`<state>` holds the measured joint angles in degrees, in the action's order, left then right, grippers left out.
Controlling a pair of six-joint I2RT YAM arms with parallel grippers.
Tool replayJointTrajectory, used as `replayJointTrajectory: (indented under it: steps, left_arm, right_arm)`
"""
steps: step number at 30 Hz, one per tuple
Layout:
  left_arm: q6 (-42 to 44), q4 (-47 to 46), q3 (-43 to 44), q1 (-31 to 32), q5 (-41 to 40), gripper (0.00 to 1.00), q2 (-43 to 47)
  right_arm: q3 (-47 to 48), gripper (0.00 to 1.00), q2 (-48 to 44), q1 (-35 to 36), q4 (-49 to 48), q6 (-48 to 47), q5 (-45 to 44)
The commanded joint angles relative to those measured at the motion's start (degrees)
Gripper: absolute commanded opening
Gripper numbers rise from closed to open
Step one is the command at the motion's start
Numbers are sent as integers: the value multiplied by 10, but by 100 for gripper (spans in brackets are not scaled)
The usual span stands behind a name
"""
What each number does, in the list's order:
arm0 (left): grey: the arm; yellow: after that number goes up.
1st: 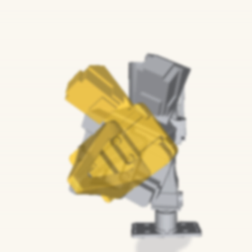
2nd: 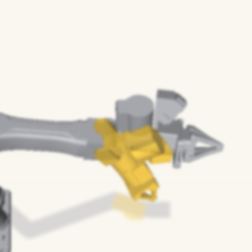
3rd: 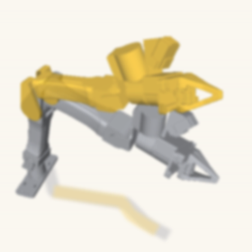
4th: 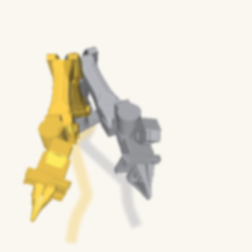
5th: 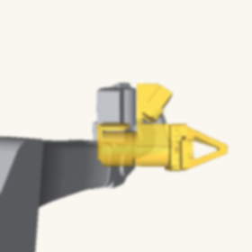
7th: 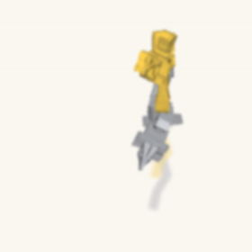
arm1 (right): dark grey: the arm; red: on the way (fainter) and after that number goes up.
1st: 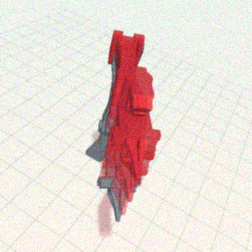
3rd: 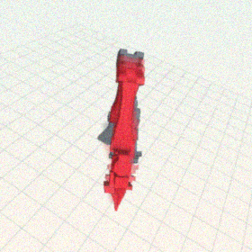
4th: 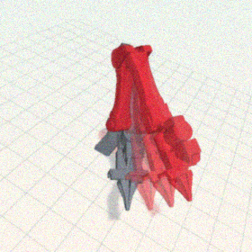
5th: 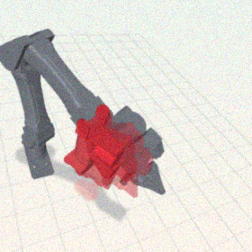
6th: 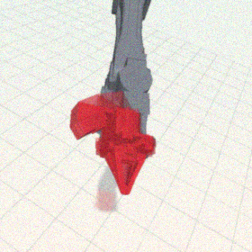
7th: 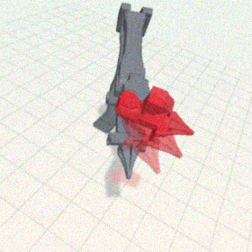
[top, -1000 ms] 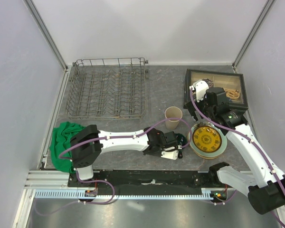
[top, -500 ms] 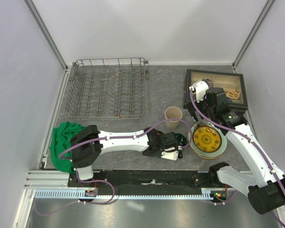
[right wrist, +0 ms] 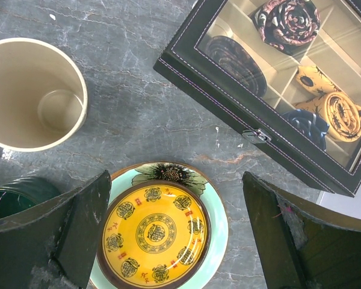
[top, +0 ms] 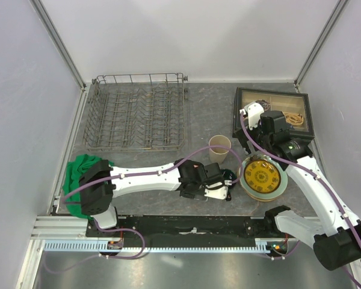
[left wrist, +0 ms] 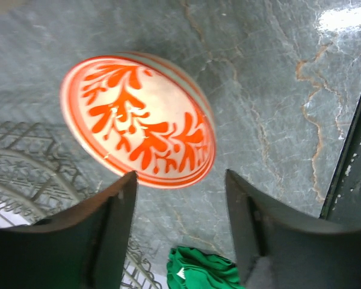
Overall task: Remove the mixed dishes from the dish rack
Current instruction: Place the bowl at the center of the board.
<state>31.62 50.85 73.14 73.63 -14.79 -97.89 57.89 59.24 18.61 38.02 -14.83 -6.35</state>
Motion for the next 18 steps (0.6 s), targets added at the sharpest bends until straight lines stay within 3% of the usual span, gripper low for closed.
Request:
replayJointTrajectory:
  steps: [1, 9, 18]
  left_arm:
    - [21, -2, 37, -10, -11, 71, 44]
    - [13, -8, 52, -43, 7, 79, 110]
    - [-3, -48, 52, -144, 53, 93, 204]
  right_arm:
    - [10, 98, 7, -2, -3, -3, -7]
    - [15, 98, 11, -4, -4, -4, -12]
    - [24, 98, 3, -5, -12, 0, -50]
